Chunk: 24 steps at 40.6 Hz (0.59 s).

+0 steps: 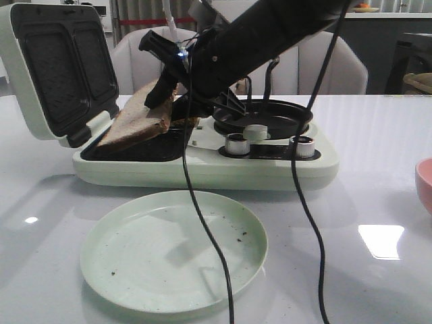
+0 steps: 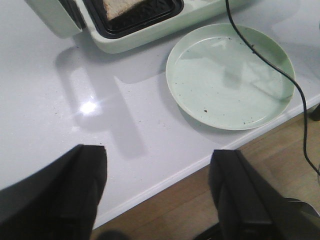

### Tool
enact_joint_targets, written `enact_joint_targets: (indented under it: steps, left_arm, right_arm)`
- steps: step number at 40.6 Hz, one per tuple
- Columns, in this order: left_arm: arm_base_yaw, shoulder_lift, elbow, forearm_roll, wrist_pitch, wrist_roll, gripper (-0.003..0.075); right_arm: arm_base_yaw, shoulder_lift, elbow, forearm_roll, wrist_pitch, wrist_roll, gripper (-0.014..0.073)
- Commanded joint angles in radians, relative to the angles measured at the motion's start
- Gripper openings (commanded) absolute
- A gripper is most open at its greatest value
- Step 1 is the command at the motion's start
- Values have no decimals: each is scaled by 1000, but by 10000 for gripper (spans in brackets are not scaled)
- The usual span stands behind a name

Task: Make breakfast with bread and shrimp
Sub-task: 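Carry the bread slice into the sandwich maker and release it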

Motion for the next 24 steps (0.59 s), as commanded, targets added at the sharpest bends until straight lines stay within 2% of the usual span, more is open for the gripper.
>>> enact_joint_targets:
  steps: [1,8,16,20,24]
  left_arm:
    - [-5,2,-26,34,-65,-3,492]
    - [-5,2,-26,37,-65,-3,492]
    - [-5,2,-26,43,-65,-3,492]
    - [-5,2,-26,46,-65,-3,492]
    - [-5,2,-26,47,-65,-3,492]
  right_arm:
    - [-2,-58,-41,42,-10,-12,396]
    - [-14,-65,-41,-6,35,-22,394]
    - [-55,-127,-41,-165,163,-32,394]
    - [-86,-174,-41,-229,226,1,394]
    - [-111,-233,-41,-368,284,87,394]
